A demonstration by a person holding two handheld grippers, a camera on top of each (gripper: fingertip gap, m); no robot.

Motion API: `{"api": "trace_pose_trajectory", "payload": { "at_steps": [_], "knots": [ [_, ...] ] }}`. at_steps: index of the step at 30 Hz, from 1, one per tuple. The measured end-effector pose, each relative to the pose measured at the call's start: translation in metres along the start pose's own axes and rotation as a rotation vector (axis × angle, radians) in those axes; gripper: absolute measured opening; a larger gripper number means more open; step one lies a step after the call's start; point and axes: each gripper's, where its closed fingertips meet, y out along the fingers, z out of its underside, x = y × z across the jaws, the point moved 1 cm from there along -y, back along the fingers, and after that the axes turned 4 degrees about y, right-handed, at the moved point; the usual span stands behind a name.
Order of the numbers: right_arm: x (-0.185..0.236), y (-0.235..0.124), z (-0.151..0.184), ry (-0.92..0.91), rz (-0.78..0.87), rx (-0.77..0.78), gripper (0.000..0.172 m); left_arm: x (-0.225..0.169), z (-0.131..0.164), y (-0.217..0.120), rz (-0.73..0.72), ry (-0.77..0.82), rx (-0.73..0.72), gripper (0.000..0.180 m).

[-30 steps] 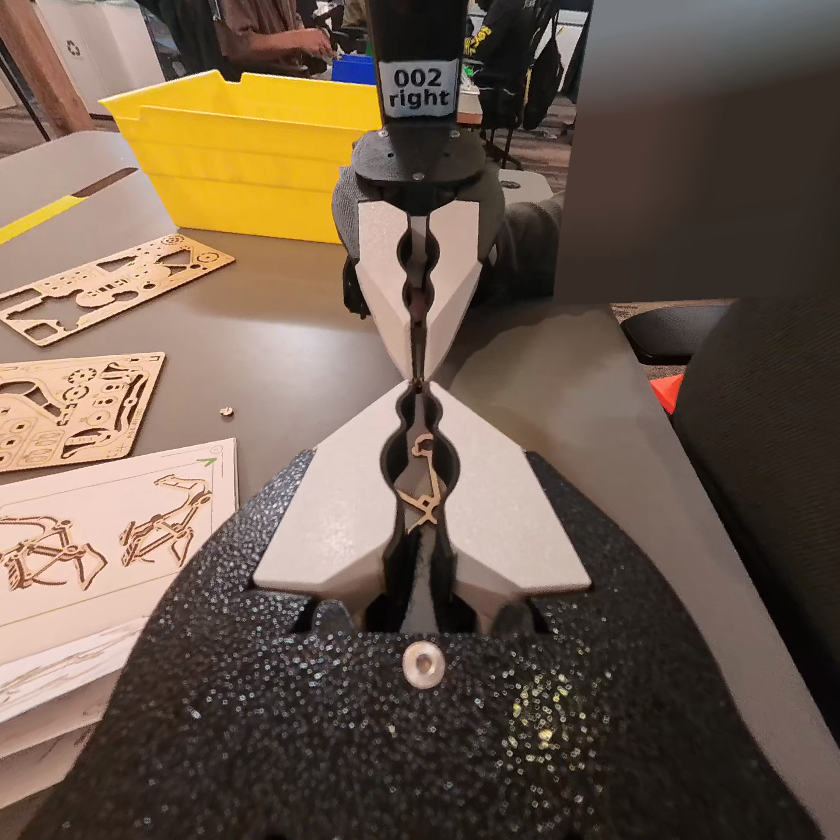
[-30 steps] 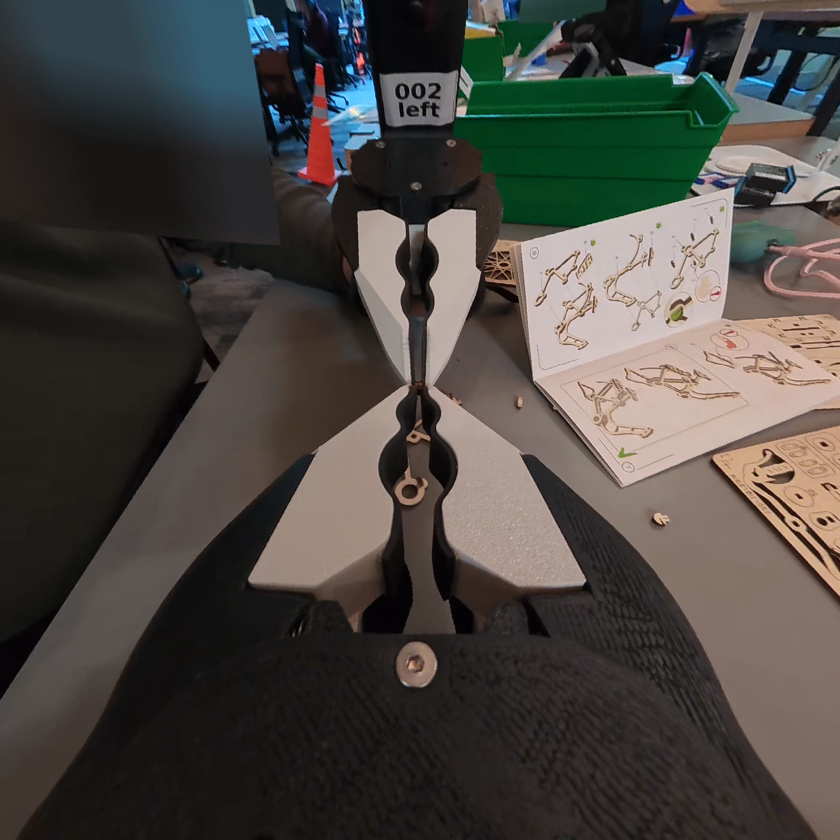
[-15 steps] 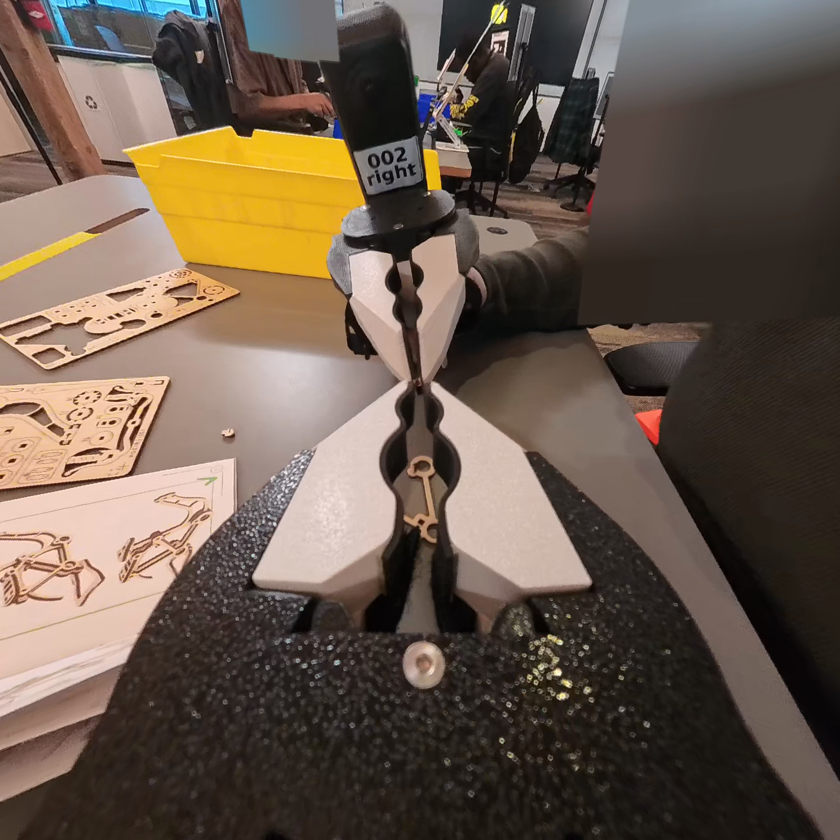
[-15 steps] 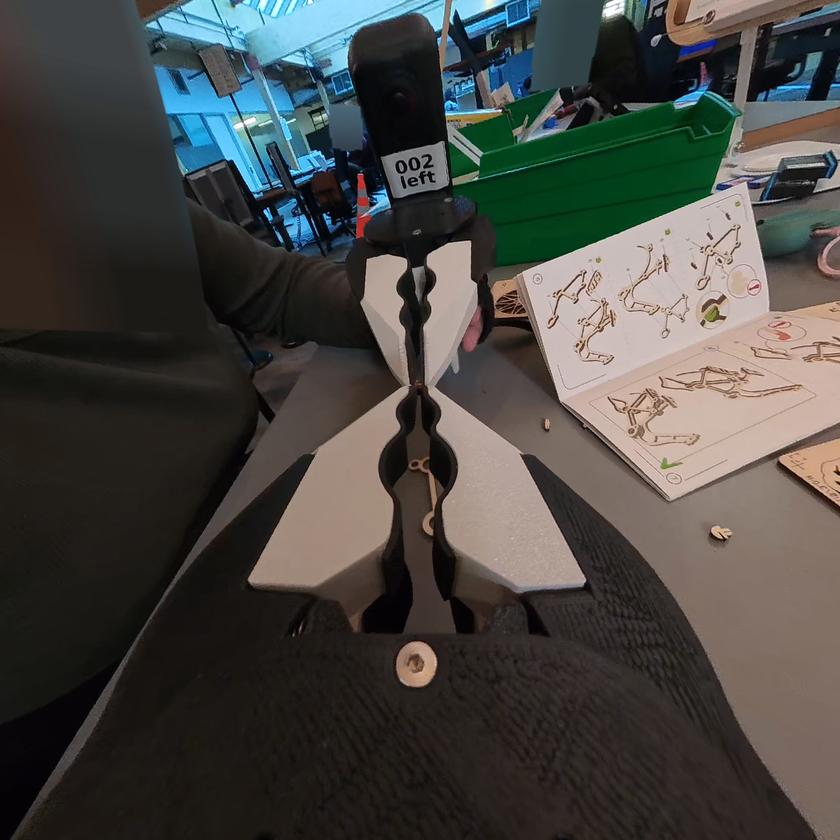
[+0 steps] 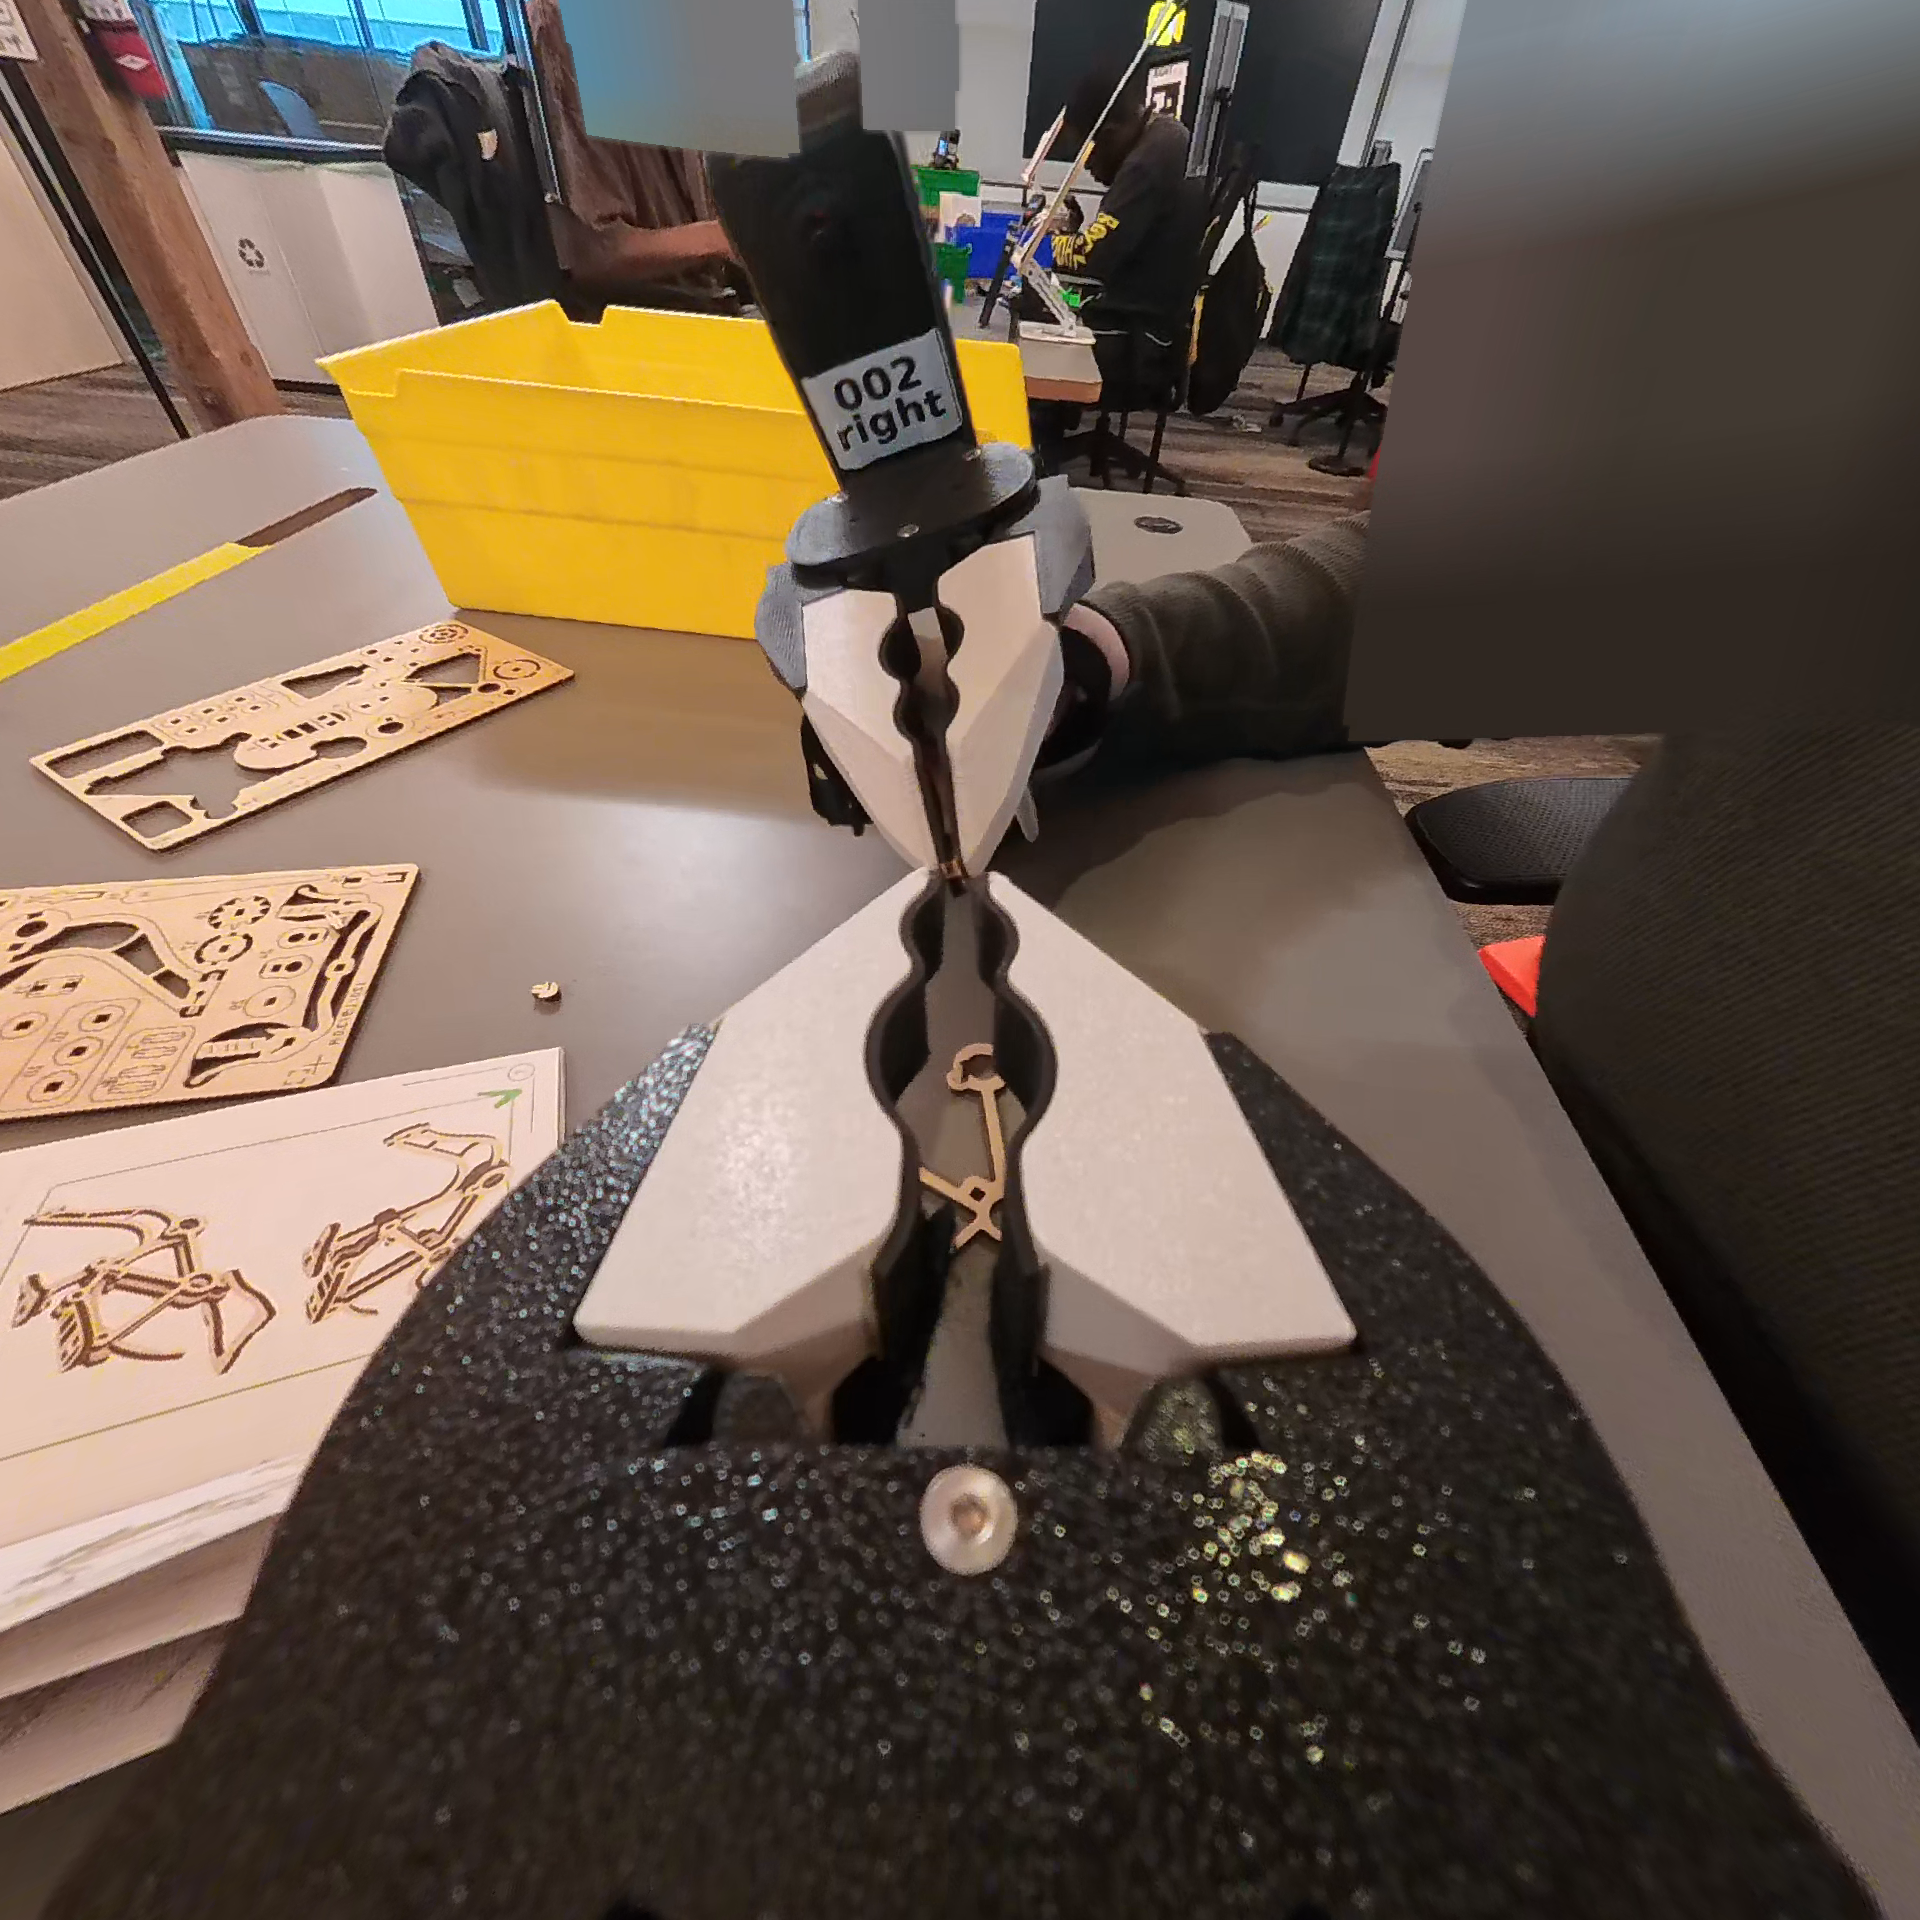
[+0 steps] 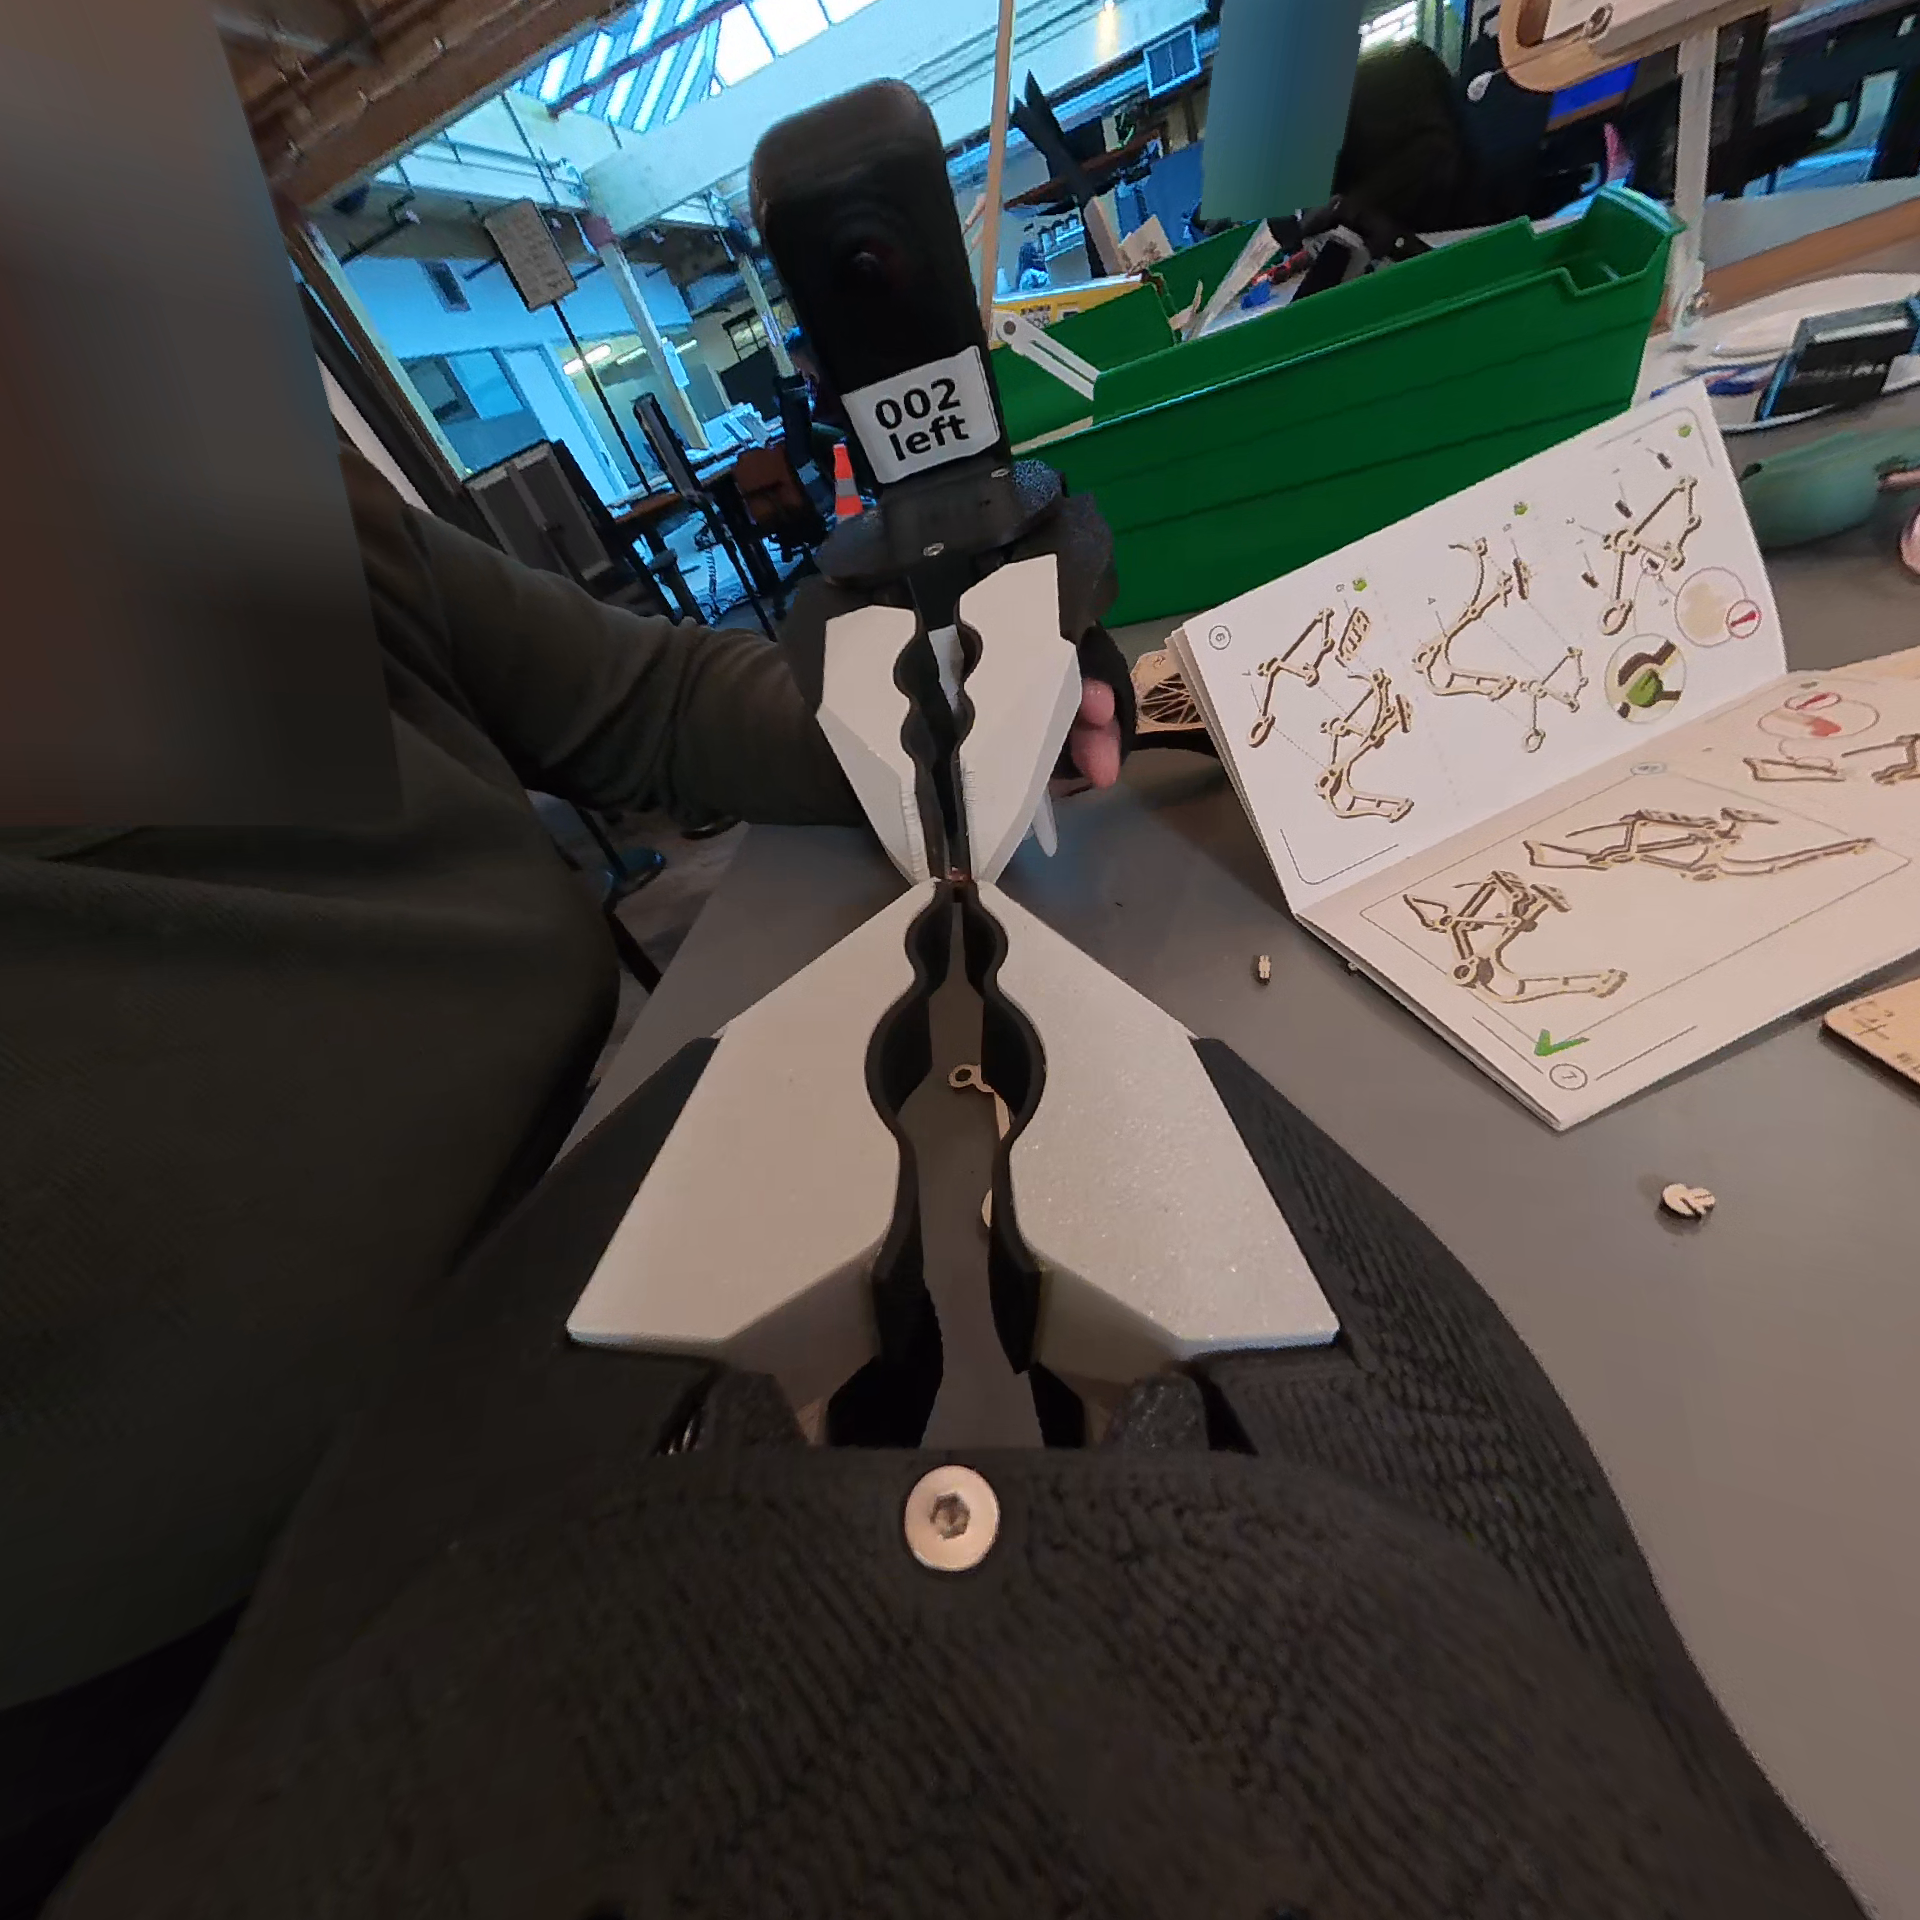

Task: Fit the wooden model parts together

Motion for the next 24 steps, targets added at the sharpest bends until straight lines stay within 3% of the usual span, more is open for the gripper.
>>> {"api": "trace_pose_trajectory", "payload": {
  "at_steps": [8,24],
  "knots": [
    [-0.0041,-0.0049,-0.0066,0.071,-0.018,-0.059,0.000,0.0009,-0.0012,-0.0005,0.003,-0.039,-0.001,0.005],
    [-0.0010,-0.0020,-0.0057,0.033,-0.014,-0.047,0.000,0.0022,-0.0033,-0.0003,0.013,-0.109,-0.029,0.001]
  ]
}}
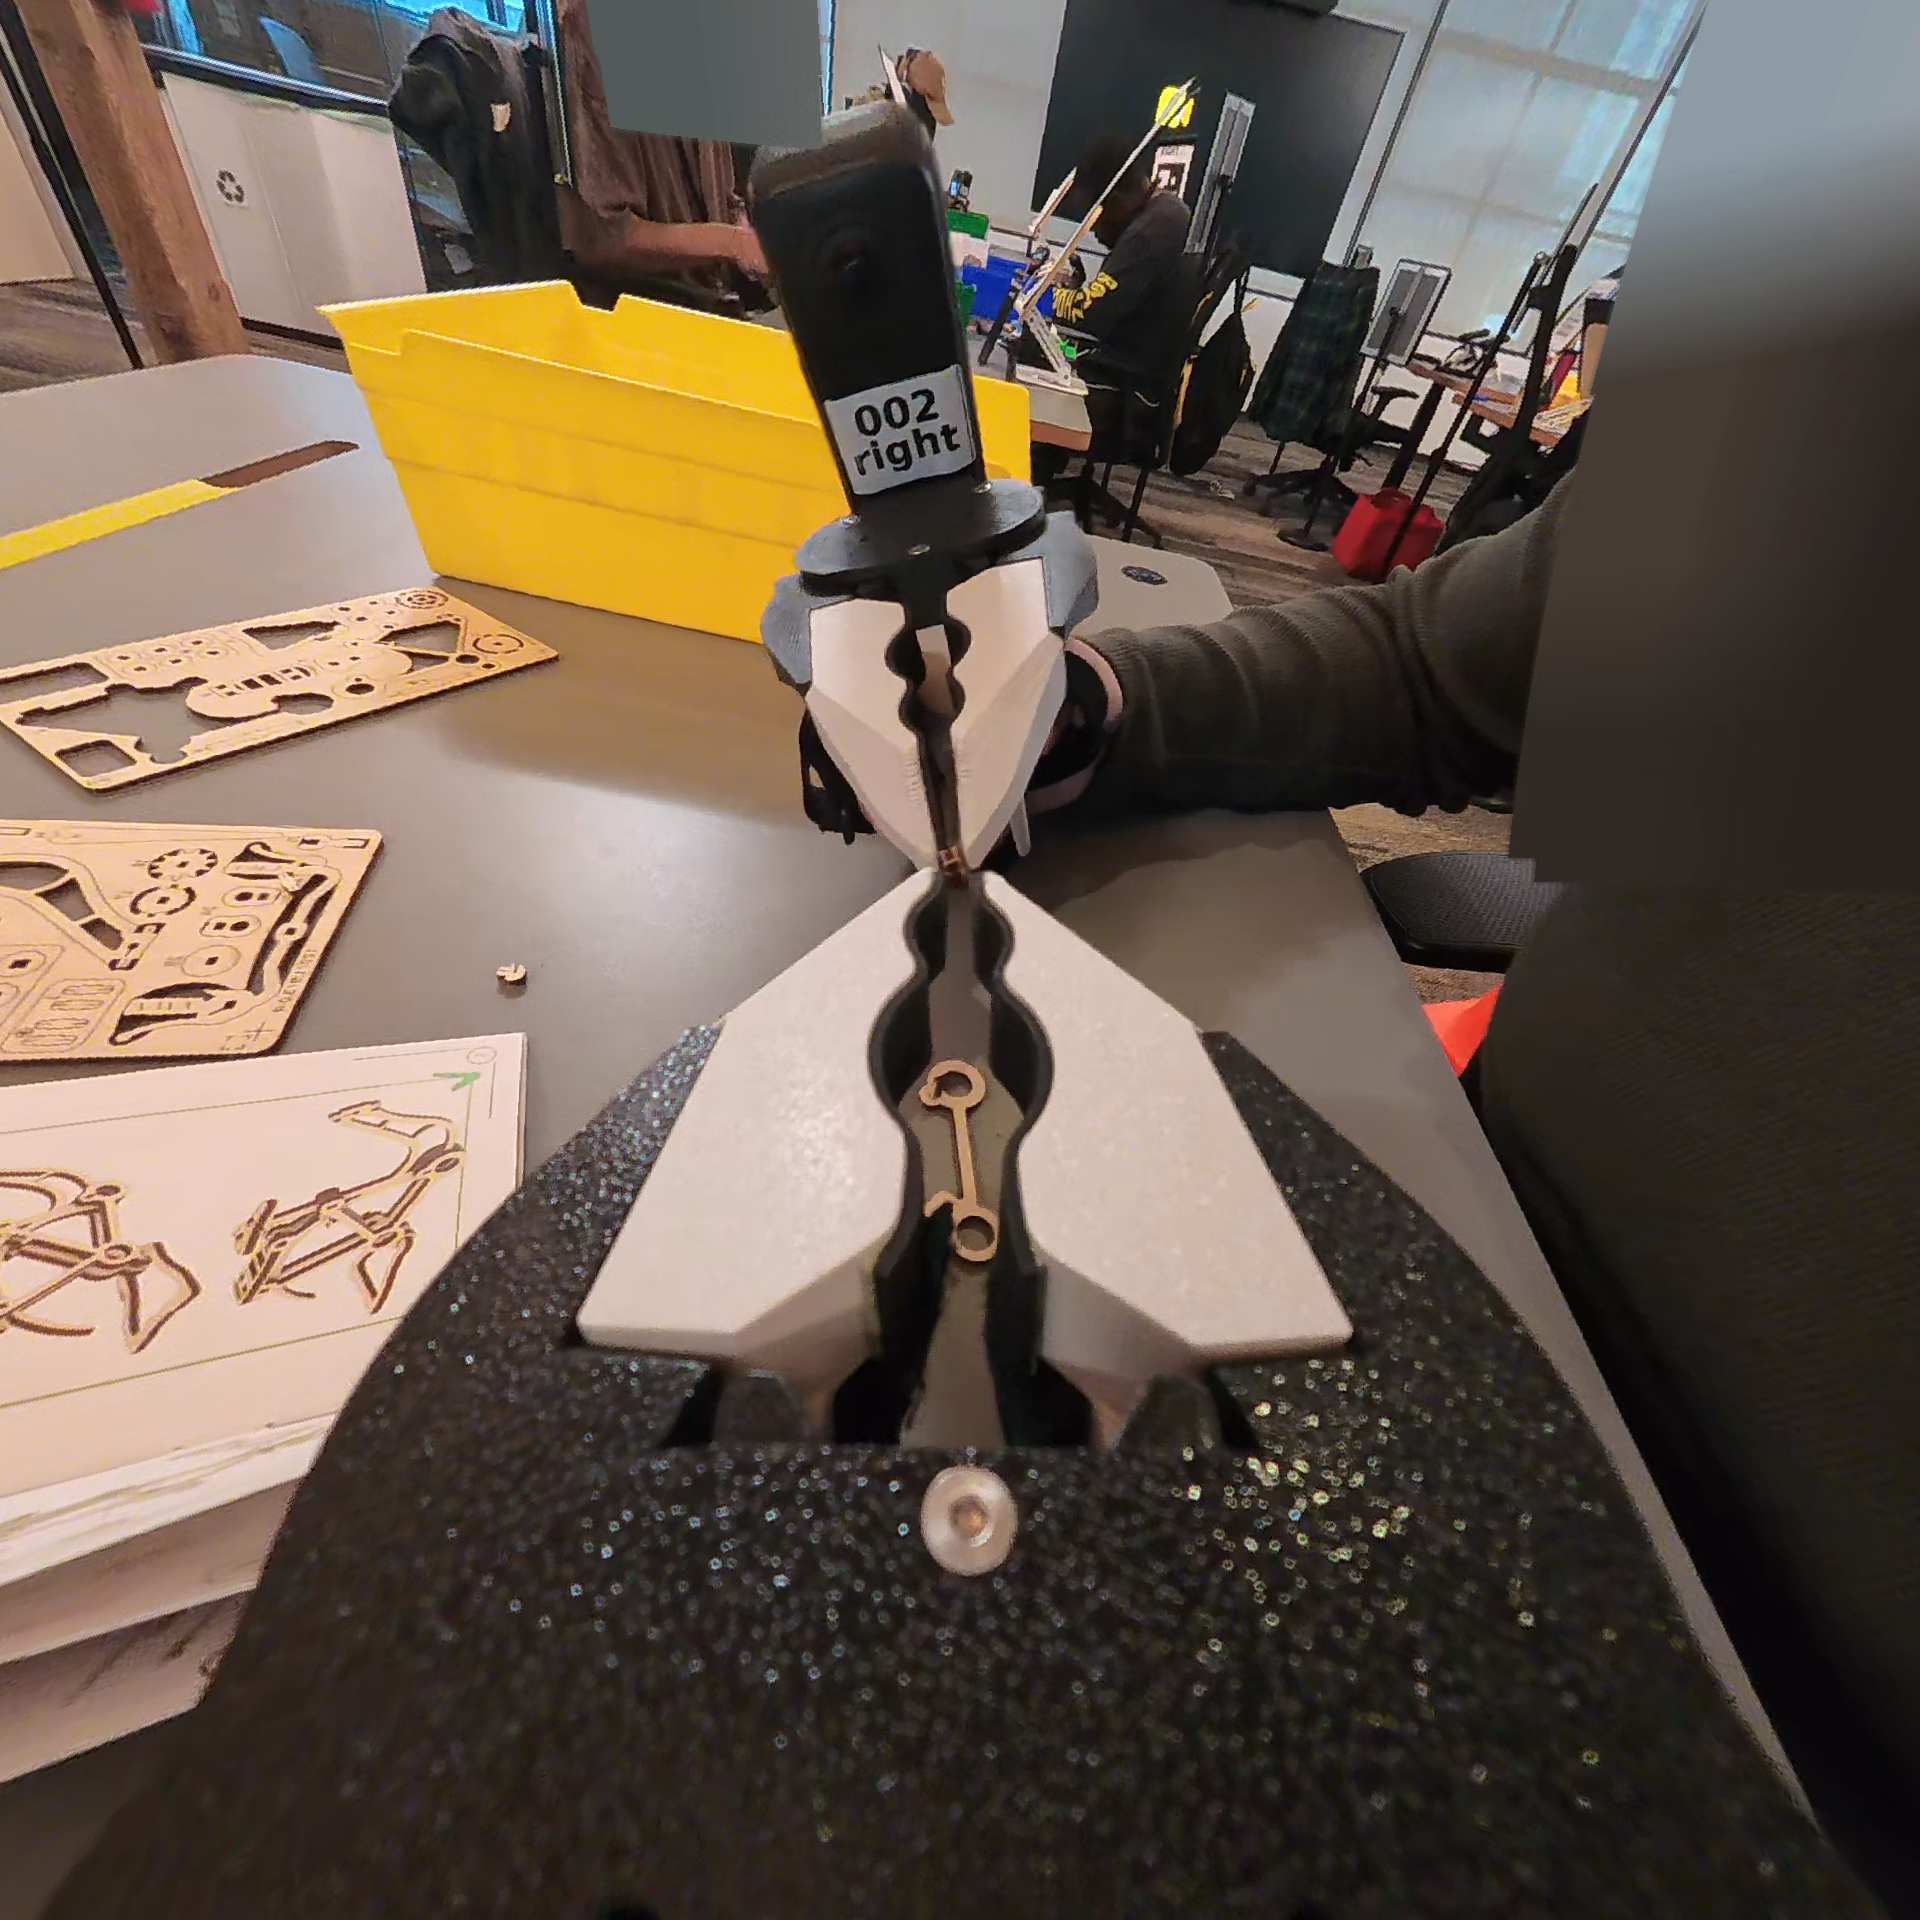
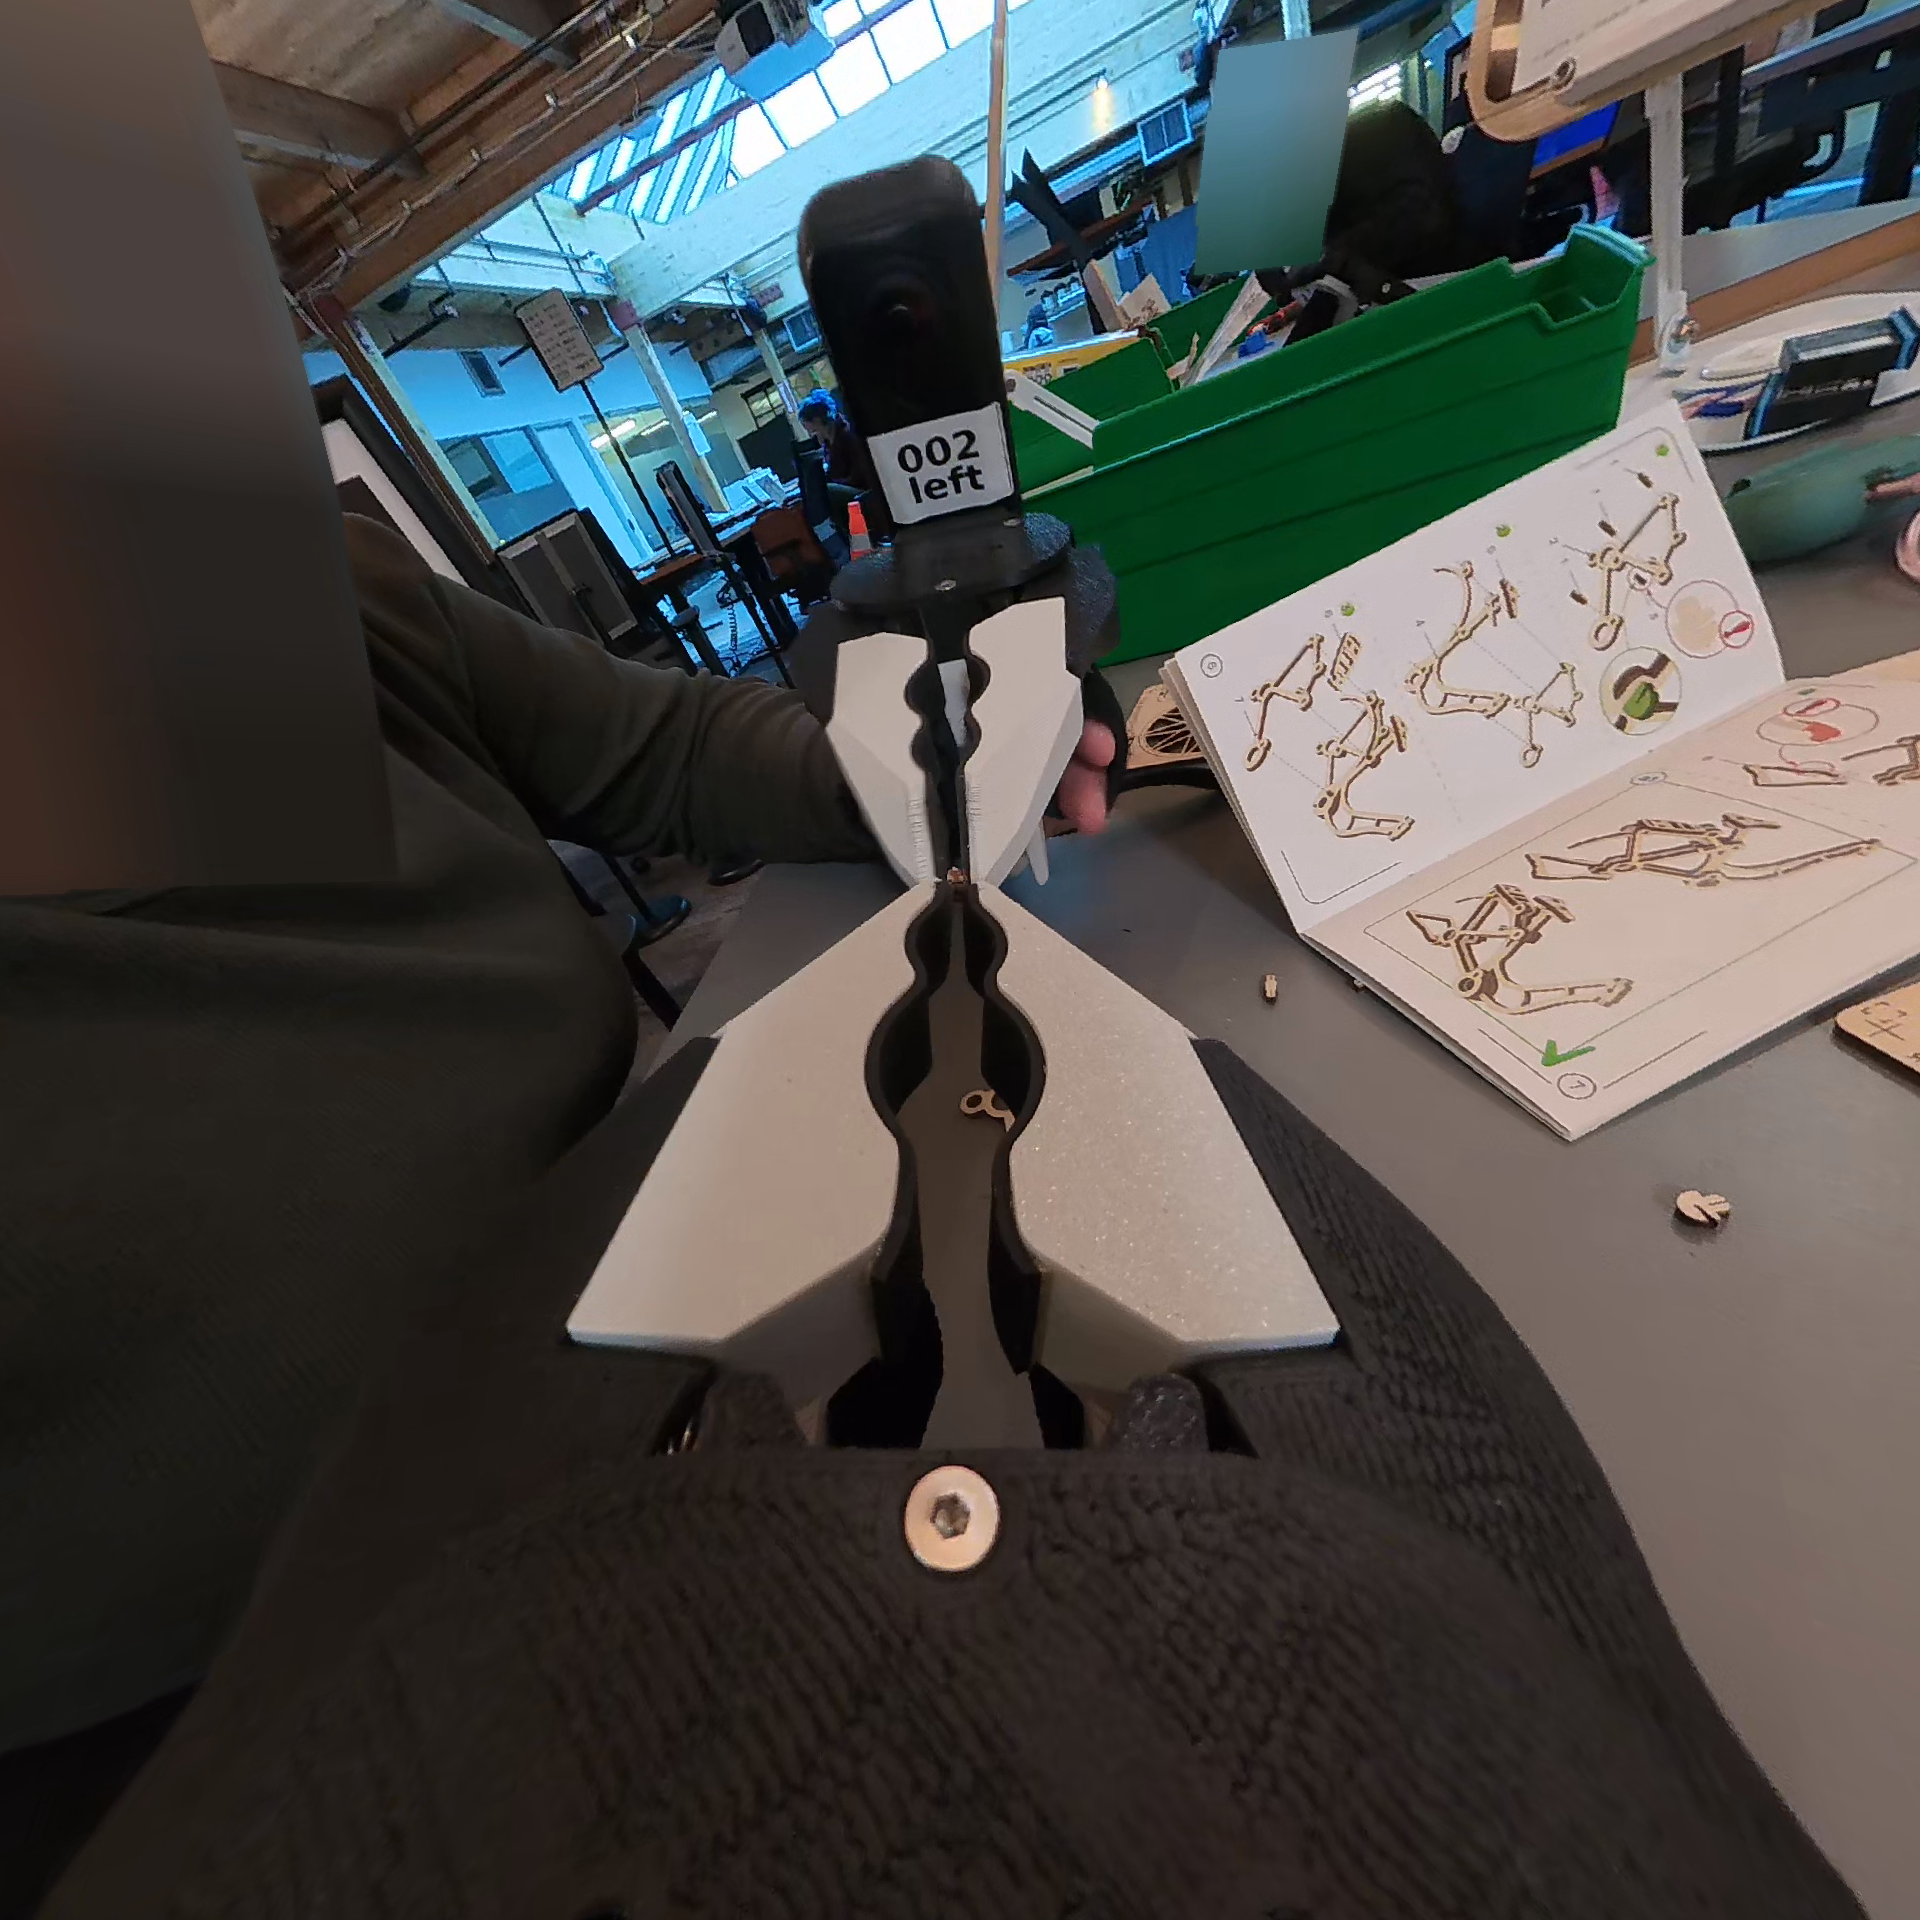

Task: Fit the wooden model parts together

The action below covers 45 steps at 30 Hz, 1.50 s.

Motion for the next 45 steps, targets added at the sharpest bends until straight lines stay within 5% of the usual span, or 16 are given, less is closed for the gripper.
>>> {"api": "trace_pose_trajectory", "payload": {
  "at_steps": [16,35,45],
  "knots": [
    [0.001,0.000,-0.002,-0.041,0.019,-0.007,0.000,0.000,-0.001,0.000,-0.068,0.132,0.005,0.001],
    [-0.006,-0.003,-0.013,-0.019,0.063,-0.113,0.003,0.014,-0.020,-0.014,0.006,-0.205,-0.201,0.000],
    [-0.002,-0.003,-0.018,0.001,0.051,-0.159,0.004,0.011,-0.018,-0.011,0.039,-0.247,-0.208,0.000]
  ]
}}
